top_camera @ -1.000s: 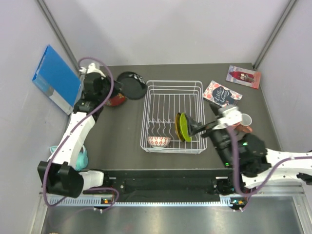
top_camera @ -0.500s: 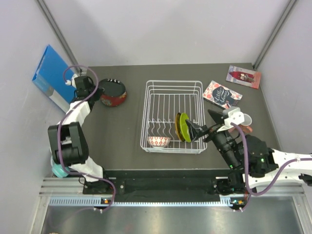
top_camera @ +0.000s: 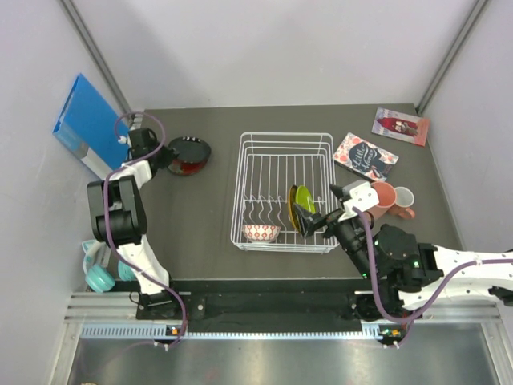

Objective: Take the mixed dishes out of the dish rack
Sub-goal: Place the plate at the center of the board.

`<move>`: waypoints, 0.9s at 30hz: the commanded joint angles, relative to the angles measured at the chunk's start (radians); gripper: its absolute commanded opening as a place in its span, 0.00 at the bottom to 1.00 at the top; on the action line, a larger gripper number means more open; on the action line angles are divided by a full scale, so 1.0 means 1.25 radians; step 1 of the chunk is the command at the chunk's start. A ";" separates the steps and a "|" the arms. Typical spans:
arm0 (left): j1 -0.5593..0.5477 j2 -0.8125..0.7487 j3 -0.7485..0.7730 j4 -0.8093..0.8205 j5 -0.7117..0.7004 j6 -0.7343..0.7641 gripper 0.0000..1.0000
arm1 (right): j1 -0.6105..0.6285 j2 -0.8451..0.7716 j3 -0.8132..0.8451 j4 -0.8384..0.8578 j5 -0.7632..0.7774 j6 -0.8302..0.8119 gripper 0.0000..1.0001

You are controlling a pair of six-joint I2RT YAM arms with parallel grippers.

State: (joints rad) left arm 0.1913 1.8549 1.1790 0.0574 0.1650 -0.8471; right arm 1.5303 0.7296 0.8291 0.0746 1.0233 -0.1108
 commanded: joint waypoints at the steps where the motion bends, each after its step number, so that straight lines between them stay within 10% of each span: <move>1: 0.002 0.019 0.069 0.040 0.009 0.014 0.00 | -0.013 0.008 0.001 0.032 -0.014 -0.003 1.00; 19: 0.002 0.054 0.126 -0.083 -0.044 0.076 0.02 | -0.040 0.001 -0.014 0.010 -0.037 0.031 1.00; 27: 0.002 0.060 0.133 -0.111 -0.033 0.078 0.53 | -0.041 -0.002 -0.018 0.005 -0.032 0.032 1.00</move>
State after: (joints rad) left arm 0.1913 1.9404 1.3125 -0.0898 0.1169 -0.7540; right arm 1.4891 0.7341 0.8112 0.0624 0.9852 -0.0841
